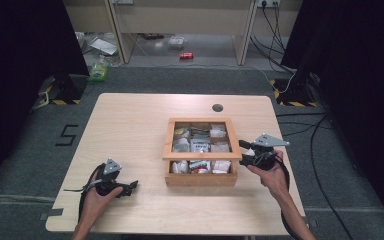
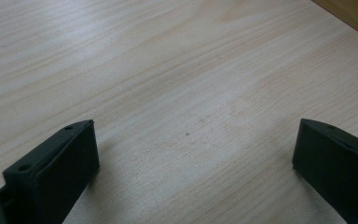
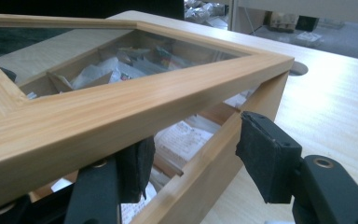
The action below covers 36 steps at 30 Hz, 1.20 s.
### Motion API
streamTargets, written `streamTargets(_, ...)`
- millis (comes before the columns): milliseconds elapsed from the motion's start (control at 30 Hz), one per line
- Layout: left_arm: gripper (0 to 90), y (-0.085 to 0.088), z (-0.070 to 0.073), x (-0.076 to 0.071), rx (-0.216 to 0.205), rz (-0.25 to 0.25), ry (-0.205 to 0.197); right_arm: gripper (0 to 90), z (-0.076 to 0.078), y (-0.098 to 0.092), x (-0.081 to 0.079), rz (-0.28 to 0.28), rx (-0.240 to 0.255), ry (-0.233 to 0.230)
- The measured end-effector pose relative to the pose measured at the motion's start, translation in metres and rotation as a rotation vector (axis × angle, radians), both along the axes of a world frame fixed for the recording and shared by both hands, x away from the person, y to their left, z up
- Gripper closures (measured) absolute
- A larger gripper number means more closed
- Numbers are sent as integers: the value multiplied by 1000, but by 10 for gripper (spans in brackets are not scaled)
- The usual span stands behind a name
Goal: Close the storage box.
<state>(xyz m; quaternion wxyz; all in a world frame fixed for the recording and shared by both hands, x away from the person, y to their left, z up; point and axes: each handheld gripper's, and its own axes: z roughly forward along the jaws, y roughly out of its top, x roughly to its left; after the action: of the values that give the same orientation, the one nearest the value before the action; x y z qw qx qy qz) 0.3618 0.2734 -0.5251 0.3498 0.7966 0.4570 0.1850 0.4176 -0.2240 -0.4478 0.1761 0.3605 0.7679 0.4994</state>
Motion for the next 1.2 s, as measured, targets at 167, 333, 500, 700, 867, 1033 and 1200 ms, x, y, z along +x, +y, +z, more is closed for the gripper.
streamTargets(167, 0, 0, 0, 0, 0, 0, 0, 448, -5, 0, -3, -2, -32, 6)
streamTargets(333, 0, 0, 0, 0, 0, 0, 0, 440, -10, -1, -5, -3, -61, 8)
streamTargets(500, 0, 0, 0, 0, 0, 0, 0, 435, -13, -3, -8, -4, -98, 1)
streamTargets(700, 0, 0, 0, 0, 0, 0, 0, 430, -18, -18, -15, -30, -108, 21)
streamTargets(867, 0, 0, 0, 0, -1, 2, 1, 419, -25, -32, -22, -50, -56, 53)
streamTargets(1033, 0, 0, 0, 0, -1, 1, 0, 415, -25, -39, -25, -68, -36, 61)
streamTargets(1200, 0, 0, 0, 0, -2, 2, 0, 410, -27, -44, -26, -86, -28, 75)
